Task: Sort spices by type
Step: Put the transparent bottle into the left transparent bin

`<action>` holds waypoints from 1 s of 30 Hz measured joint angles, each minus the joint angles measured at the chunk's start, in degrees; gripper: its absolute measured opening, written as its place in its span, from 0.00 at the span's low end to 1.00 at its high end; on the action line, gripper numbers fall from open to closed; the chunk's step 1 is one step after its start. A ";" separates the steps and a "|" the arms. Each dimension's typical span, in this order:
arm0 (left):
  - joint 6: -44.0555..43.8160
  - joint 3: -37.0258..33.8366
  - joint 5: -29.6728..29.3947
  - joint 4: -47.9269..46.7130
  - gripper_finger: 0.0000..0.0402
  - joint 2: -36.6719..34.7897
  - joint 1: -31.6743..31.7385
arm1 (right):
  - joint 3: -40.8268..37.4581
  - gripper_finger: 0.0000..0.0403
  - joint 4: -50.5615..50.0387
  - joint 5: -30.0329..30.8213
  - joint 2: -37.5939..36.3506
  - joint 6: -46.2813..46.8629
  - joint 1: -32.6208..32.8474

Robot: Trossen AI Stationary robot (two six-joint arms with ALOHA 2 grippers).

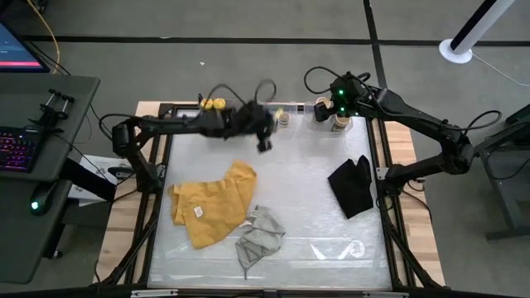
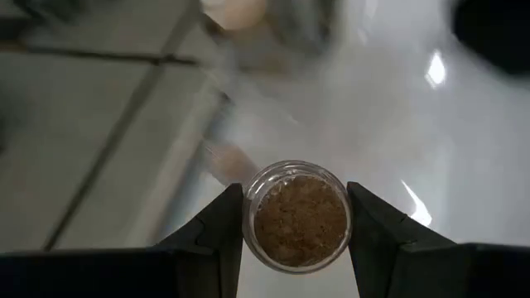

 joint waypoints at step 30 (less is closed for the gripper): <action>-12.36 16.01 3.31 -10.79 0.59 21.20 15.57 | 0.00 0.92 0.09 0.04 0.00 6.23 0.39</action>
